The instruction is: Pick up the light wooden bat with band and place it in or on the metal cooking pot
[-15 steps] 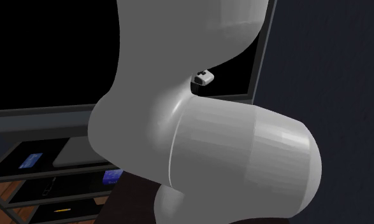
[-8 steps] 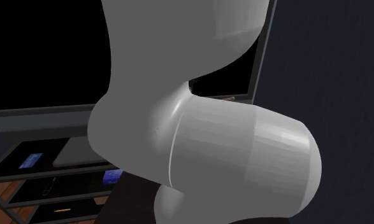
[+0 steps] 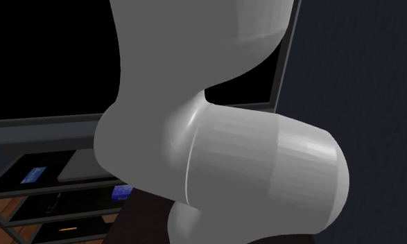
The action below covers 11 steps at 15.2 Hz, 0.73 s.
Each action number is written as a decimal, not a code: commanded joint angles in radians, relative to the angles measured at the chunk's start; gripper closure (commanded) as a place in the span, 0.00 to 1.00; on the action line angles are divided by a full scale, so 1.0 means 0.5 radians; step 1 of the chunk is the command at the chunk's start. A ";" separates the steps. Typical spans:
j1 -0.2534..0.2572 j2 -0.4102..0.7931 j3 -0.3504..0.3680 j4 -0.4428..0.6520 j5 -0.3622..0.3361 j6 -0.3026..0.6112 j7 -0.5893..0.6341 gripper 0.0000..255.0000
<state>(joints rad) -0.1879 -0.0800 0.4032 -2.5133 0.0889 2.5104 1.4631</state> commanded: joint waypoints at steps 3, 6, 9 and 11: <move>0.131 0.245 0.134 0.189 -0.179 0.154 0.317 1.00; 0.100 0.179 0.073 0.261 -0.199 -0.466 0.397 1.00; 0.020 0.269 -0.003 0.235 0.053 -0.354 0.095 0.00; -0.071 0.397 -0.056 0.243 0.314 -0.286 -0.217 0.00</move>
<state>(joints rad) -0.1632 0.0264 0.4288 -2.4140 -0.0176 2.3014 1.4422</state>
